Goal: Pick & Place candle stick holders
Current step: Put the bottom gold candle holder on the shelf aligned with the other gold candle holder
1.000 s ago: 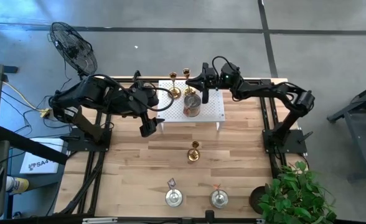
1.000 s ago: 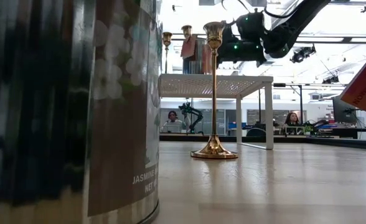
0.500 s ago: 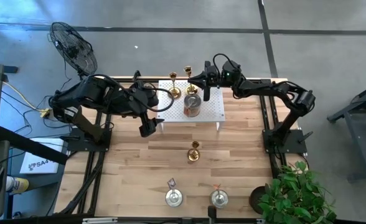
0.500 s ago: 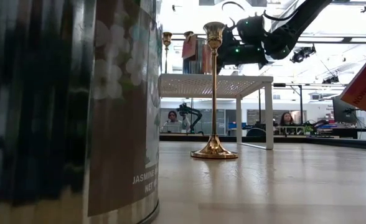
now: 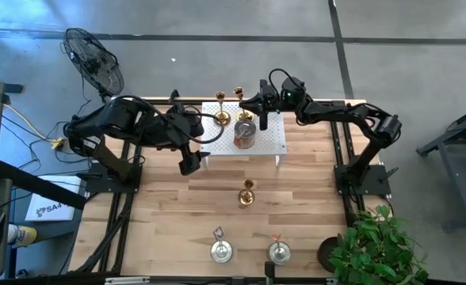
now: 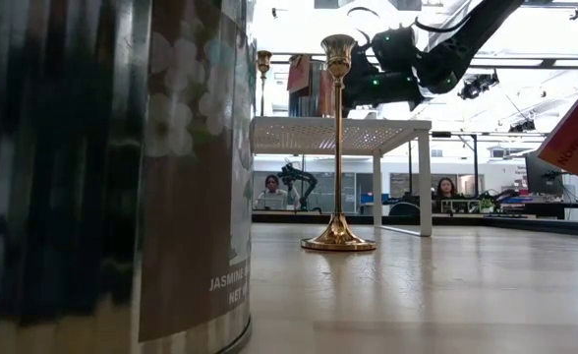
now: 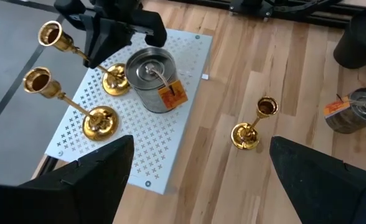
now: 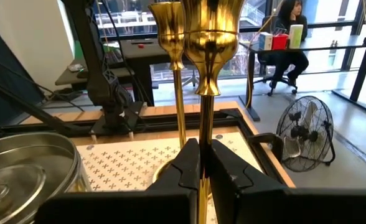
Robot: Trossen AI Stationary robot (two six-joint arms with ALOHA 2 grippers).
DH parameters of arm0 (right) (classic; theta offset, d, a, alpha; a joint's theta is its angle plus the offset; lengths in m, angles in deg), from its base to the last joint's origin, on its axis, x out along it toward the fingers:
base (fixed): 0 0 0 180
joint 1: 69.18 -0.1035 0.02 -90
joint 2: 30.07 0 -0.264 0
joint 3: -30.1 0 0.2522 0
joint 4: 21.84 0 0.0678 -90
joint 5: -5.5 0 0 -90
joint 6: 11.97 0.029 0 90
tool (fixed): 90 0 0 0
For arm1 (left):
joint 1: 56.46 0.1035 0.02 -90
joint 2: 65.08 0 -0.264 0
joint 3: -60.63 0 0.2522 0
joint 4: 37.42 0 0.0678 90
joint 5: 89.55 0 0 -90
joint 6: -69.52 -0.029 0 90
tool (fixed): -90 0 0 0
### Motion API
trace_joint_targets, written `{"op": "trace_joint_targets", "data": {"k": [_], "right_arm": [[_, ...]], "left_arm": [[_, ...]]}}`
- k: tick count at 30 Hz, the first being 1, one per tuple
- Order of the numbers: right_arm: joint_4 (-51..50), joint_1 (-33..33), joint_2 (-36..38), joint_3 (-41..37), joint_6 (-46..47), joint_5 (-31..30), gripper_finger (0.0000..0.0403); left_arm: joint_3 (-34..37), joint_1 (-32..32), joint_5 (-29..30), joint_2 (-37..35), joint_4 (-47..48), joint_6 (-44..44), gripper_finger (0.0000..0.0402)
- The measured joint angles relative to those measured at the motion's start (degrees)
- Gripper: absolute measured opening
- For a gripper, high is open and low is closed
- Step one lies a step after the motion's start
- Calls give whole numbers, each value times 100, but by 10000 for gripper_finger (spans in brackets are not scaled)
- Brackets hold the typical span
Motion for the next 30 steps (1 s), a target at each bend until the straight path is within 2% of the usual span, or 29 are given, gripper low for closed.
{"op": "trace_joint_targets", "data": {"k": [10,16,23,30], "right_arm": [[-56,2,-13,11,111,20,6],[-100,2,-15,11,166,37,24],[-103,-8,-20,11,156,90,19],[-220,-19,-46,-12,168,120,59]], "left_arm": [[4,-2,-136,84,-2,-13,369],[4,-2,-135,87,-2,-13,369],[4,0,-133,89,0,-13,369],[4,0,-135,89,2,-15,369]]}}
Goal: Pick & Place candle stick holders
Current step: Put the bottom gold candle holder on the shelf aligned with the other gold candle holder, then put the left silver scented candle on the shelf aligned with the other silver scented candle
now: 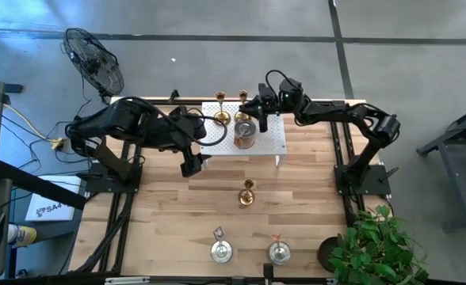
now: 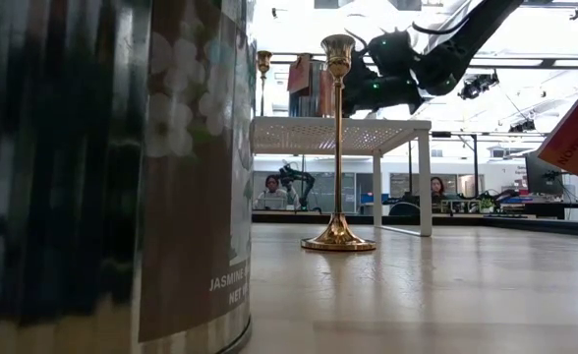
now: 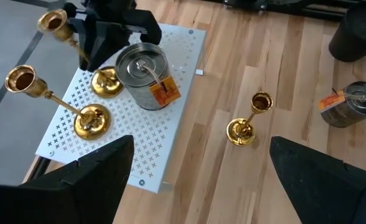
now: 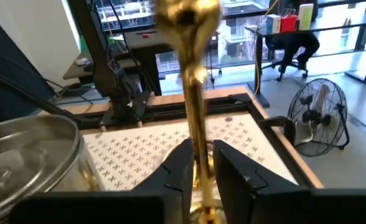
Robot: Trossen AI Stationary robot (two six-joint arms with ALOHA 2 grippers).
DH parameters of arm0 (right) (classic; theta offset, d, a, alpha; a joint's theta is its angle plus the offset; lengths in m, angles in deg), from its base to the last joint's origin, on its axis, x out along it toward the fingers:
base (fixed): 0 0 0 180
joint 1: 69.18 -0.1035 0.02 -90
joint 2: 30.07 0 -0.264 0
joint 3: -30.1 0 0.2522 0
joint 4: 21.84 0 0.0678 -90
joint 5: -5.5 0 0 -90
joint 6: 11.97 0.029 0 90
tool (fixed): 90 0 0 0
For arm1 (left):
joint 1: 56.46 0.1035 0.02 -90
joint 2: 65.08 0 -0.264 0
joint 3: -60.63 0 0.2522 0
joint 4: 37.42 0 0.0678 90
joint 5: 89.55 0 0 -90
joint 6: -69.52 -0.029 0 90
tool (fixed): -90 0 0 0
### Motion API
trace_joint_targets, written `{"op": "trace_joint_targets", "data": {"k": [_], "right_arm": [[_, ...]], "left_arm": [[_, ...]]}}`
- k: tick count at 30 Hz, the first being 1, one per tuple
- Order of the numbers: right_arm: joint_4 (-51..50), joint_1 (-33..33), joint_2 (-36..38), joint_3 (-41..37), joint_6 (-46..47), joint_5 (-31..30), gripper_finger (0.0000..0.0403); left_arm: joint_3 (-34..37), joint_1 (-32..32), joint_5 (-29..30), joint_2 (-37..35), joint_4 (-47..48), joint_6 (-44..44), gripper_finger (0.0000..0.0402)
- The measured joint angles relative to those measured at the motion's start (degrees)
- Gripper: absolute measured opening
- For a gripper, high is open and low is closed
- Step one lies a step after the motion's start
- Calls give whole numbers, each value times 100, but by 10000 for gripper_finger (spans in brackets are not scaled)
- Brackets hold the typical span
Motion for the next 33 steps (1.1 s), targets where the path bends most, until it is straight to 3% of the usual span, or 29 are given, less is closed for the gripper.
{"op": "trace_joint_targets", "data": {"k": [26,33], "right_arm": [[-74,17,131,6,243,-142,212],[-944,35,633,12,-268,-480,232]], "left_arm": [[2,-1,2,0,0,0,369],[2,-2,2,0,2,0,369]]}}
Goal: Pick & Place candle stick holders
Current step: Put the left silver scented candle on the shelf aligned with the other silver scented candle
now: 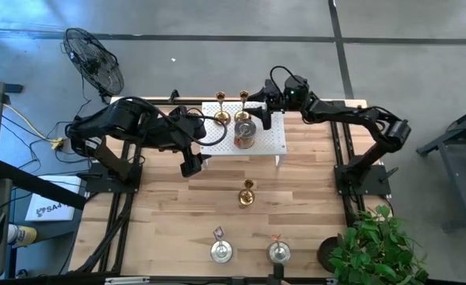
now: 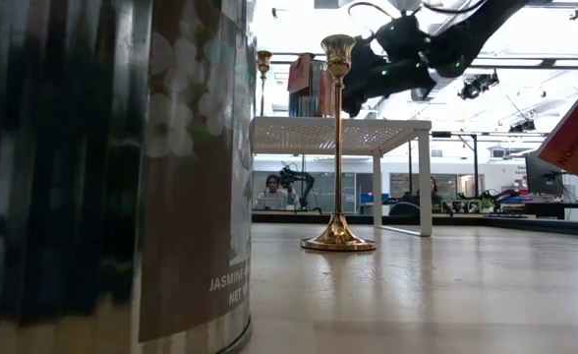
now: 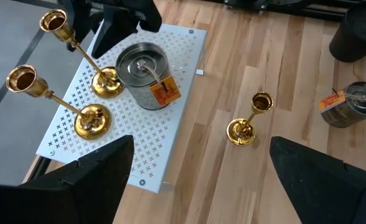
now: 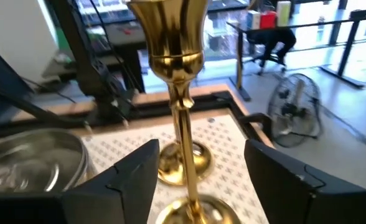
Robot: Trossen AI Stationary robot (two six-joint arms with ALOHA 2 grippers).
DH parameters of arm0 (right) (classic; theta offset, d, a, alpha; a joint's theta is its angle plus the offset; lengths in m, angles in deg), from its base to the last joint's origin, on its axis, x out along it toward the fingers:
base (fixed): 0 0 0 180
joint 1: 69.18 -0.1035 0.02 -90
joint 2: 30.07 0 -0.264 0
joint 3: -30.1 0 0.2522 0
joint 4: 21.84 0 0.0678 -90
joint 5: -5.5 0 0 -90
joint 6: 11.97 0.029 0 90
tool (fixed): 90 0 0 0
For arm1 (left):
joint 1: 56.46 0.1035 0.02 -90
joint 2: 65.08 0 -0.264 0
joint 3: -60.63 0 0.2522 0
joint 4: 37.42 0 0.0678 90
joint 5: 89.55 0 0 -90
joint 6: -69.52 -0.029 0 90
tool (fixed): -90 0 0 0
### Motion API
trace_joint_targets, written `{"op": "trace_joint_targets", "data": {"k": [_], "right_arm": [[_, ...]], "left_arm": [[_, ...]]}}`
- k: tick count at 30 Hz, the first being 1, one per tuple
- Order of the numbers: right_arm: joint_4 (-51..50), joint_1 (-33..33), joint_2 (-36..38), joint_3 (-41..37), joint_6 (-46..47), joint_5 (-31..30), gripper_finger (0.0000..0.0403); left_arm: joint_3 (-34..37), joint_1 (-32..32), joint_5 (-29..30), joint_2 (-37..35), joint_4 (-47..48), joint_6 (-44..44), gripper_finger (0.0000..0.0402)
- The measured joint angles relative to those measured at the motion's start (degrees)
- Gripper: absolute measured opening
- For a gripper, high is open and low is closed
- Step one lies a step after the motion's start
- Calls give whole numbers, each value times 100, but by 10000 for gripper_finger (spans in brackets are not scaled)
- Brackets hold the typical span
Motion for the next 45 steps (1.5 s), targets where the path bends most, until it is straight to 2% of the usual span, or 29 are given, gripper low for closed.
{"op": "trace_joint_targets", "data": {"k": [8,15,24,31,36,41,45], "right_arm": [[-1513,13,896,0,-691,-590,232],[-2873,13,1999,0,-1011,-1275,232],[-4846,-112,3873,0,-983,-1194,231],[-6237,-635,5059,0,-569,-870,229],[-6743,-1285,5423,0,-202,-432,229],[-7001,-2020,5439,-117,-114,-491,227],[-6669,-2522,5289,-550,18,-584,229]], "left_arm": [[0,0,0,0,0,0,369],[0,2,-34,0,0,18,369],[4,-1,-184,-91,288,215,369],[4,-208,-181,-160,464,443,369],[4,-627,-136,-155,461,446,369],[4,-1124,220,-153,457,606,369],[4,-1487,656,-153,457,860,369]]}}
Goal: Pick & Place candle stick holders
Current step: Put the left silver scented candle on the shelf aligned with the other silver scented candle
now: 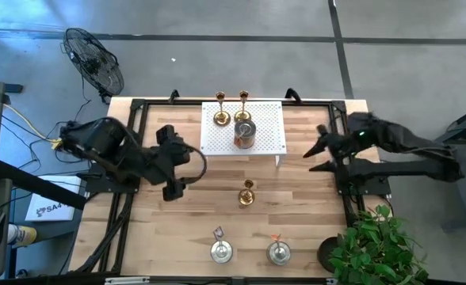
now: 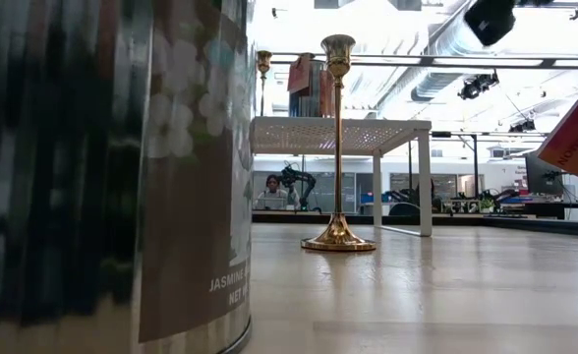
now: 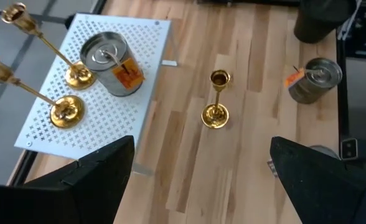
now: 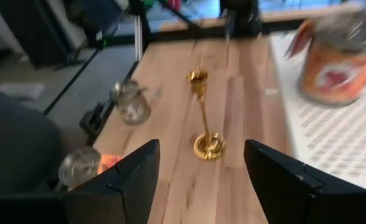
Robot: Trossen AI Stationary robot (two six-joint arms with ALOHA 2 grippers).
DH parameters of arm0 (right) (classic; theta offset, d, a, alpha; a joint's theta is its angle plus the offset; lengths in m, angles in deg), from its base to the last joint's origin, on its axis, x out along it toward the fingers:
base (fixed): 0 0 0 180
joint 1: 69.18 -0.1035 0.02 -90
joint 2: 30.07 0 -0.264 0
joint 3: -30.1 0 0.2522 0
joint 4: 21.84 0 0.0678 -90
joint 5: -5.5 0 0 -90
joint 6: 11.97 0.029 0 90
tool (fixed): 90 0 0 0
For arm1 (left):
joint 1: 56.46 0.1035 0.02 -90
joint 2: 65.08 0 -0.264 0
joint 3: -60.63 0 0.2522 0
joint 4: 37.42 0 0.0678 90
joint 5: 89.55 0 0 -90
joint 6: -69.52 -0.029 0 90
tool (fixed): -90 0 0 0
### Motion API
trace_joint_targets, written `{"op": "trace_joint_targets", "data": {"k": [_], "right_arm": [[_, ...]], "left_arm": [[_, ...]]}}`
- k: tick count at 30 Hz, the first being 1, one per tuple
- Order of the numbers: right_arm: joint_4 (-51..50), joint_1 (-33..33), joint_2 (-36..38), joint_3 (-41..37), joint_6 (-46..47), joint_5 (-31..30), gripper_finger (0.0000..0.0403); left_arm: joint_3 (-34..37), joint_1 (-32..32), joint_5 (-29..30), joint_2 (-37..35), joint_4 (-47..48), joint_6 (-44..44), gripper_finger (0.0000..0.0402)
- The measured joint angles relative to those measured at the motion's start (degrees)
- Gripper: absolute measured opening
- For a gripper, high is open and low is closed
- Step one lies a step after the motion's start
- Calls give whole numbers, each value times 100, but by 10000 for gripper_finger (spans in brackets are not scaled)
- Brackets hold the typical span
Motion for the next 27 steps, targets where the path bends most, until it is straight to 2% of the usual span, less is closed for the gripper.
{"op": "trace_joint_targets", "data": {"k": [10,15,23,27], "right_arm": [[1398,-1260,-538,-1152,363,-449,223],[2478,-1815,-964,-1585,-131,-1042,224],[3878,-2230,-1883,-1891,-276,-2271,224],[4385,-2323,-2331,-1909,-305,-2463,224]], "left_arm": [[0,-784,817,0,-4,542,369],[0,-1010,1225,0,-7,623,369],[-9,-1024,1523,81,-13,789,369],[-9,-1027,1539,208,-10,756,369]]}}
